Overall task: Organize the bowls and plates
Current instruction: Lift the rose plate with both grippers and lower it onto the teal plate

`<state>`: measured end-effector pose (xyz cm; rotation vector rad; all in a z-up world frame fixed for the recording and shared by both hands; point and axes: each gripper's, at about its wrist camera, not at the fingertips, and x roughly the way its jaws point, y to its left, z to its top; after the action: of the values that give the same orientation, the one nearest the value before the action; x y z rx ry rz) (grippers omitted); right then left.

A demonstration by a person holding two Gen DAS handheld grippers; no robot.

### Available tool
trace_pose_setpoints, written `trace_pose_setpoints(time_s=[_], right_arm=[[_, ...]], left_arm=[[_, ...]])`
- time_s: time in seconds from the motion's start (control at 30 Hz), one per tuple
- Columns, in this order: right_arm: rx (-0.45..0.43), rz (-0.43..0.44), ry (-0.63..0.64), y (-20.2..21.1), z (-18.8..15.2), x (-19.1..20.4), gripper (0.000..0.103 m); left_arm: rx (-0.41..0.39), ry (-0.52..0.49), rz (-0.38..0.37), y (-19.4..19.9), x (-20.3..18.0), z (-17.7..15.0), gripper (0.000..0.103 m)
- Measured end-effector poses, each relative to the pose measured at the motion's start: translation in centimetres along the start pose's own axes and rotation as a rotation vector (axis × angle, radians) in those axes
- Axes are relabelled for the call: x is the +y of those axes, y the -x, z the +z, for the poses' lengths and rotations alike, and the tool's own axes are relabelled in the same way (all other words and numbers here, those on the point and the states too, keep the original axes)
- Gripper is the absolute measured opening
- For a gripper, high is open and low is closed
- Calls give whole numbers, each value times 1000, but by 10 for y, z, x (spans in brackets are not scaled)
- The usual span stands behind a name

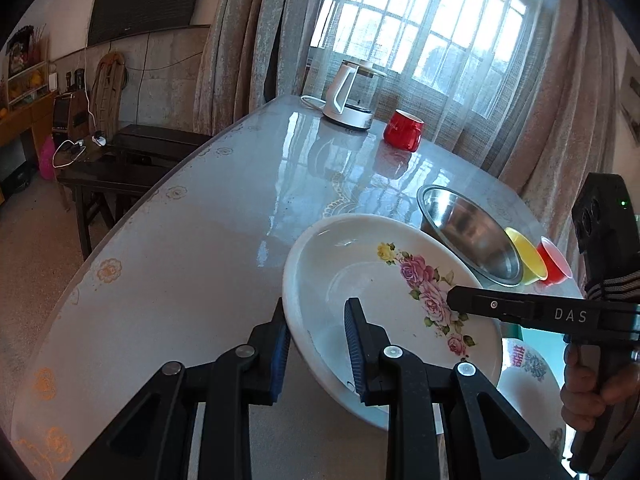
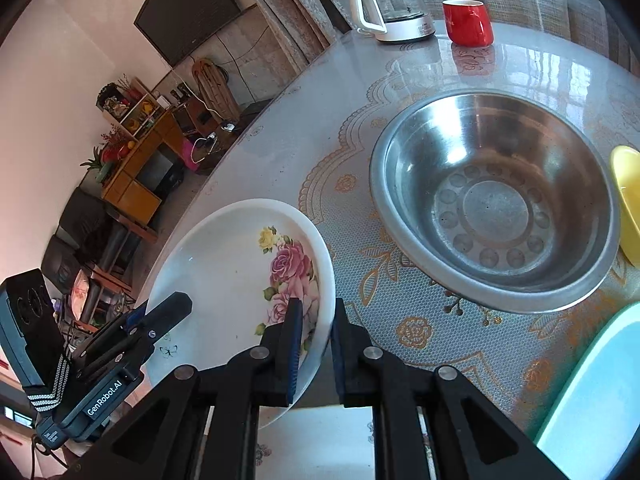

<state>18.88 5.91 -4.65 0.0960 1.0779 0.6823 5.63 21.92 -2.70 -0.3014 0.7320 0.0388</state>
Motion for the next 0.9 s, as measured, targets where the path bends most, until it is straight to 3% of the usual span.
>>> trace_pose_setpoints(time_s=[0.27,0.6,0.9], right_arm=[[-122,-3,-56,67,-24,-32,13],[-246,-73,-218,149,-68,-108,13],[-265,-153,-359,187,-109,-178,13]], left_arm=[[0,-109,-85,11,-59,2,26],[55,-285,-195,-2,-170,-6,26],[135,-409,-238,-31,-255,-26,26]])
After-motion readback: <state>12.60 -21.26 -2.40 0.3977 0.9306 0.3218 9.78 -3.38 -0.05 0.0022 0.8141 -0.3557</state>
